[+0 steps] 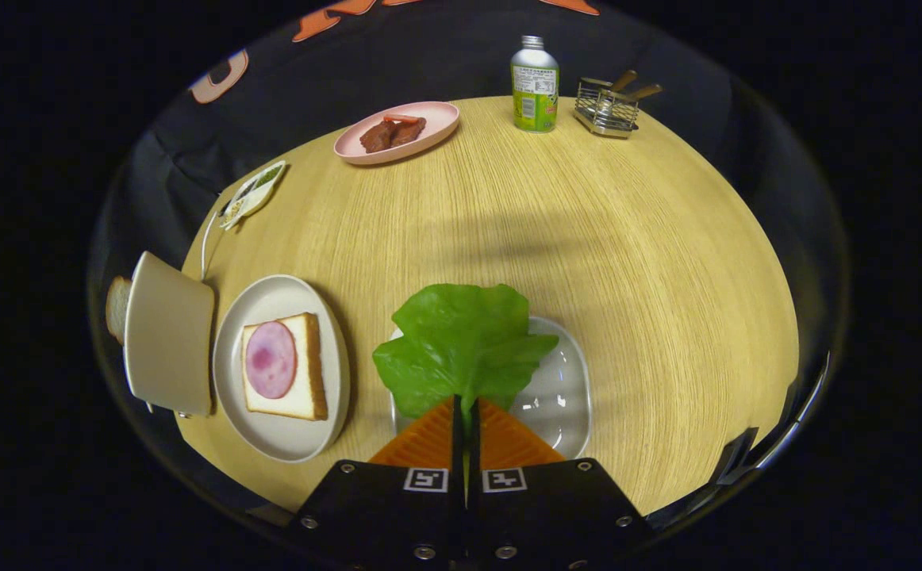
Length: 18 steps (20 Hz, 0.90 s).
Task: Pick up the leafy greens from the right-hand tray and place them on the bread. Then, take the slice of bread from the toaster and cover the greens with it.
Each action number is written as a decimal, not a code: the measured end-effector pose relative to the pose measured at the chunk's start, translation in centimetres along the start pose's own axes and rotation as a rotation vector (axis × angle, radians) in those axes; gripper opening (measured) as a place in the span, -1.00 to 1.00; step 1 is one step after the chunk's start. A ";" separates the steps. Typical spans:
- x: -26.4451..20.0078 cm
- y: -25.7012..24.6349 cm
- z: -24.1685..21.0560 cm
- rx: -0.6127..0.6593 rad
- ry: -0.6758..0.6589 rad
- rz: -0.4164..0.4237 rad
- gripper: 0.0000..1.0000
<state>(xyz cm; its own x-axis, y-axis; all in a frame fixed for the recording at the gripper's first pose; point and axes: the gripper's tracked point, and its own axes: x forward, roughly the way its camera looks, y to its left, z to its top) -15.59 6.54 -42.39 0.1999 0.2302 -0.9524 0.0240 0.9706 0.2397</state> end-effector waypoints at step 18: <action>-4.0 14.4 1.5 -0.302 -0.007 0.263 -0.96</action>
<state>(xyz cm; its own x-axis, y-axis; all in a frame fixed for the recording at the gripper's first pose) -14.62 19.50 -34.85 0.1678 0.4742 -0.8643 -0.3180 0.8559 0.4078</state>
